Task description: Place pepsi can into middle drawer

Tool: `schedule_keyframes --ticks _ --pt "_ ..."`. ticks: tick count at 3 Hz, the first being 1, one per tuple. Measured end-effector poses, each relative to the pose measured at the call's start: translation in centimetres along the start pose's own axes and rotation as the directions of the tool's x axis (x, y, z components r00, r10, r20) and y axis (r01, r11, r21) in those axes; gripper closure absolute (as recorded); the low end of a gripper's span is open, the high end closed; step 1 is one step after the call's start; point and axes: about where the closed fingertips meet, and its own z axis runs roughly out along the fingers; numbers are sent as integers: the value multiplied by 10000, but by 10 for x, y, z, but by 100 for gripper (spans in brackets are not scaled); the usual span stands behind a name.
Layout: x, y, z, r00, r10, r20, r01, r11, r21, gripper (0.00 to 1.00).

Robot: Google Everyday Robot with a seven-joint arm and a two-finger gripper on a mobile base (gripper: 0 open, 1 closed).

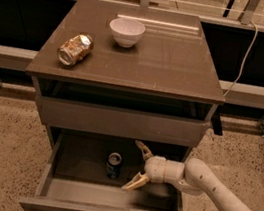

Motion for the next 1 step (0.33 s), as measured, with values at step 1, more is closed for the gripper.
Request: schedule_keyframes --ticks 1 --pt "0 1 -4 10000 16 24 -16 10000 4 0"
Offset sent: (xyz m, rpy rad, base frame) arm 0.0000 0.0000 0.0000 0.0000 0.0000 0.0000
